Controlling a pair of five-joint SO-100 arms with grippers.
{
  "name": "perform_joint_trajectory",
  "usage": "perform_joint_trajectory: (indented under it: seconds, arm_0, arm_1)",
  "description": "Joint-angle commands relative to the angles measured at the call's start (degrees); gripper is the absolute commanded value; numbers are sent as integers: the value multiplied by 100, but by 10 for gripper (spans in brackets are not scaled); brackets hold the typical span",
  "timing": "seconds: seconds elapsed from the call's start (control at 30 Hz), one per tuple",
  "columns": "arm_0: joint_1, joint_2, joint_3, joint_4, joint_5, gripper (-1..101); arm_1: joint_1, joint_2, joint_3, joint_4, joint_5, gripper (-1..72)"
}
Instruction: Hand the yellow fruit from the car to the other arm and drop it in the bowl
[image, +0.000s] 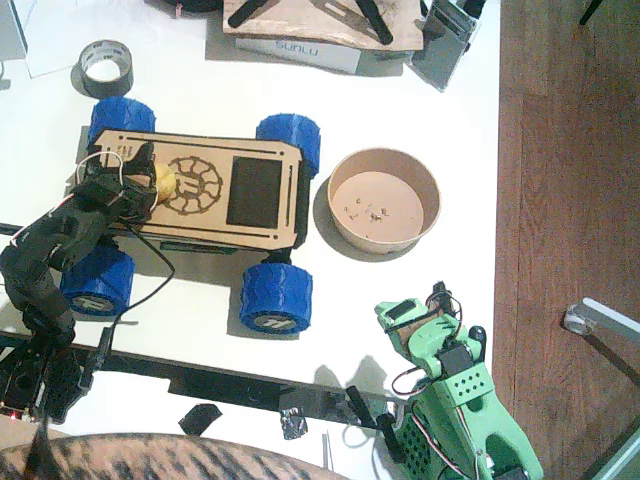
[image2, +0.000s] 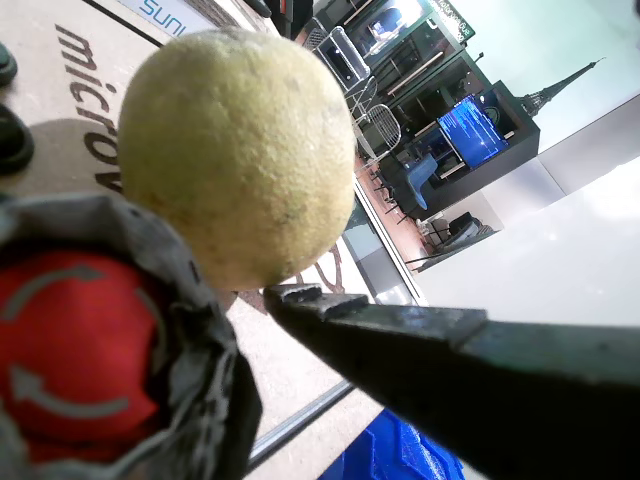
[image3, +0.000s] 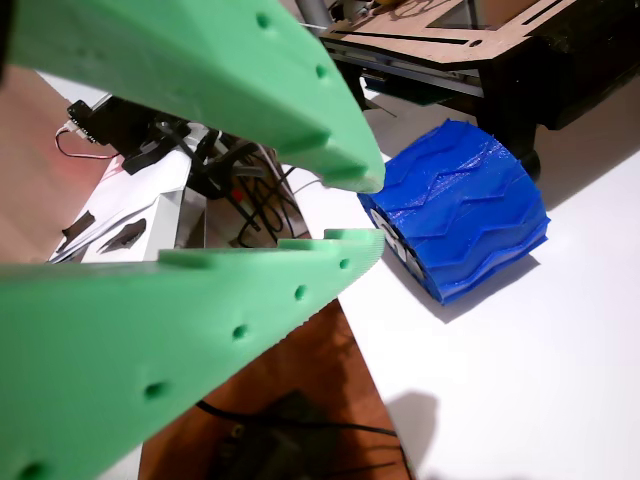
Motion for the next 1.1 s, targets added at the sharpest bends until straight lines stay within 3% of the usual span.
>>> perform_joint_trajectory:
  seconds: [0.0, 0.07, 0.17, 0.33, 0.93, 1.07]
  arm_0:
    - [26, 26, -272, -132, 53, 451]
    - [18, 26, -272, -123, 53, 341]
    - [18, 35, -272, -105, 53, 274]
    - [9, 53, -272, -97, 53, 1]
    - [9, 193, -264, -35, 44, 0]
    - [9, 668, -229, 308, 0, 0]
  arm_1:
    - [18, 26, -272, -9, -9, 1]
    - [18, 26, -272, -9, -9, 1]
    - [18, 26, -272, -9, -9, 1]
    - [18, 26, -272, -9, -18, 1]
    - [18, 26, -272, -9, -9, 1]
    - [18, 26, -272, -9, -9, 1]
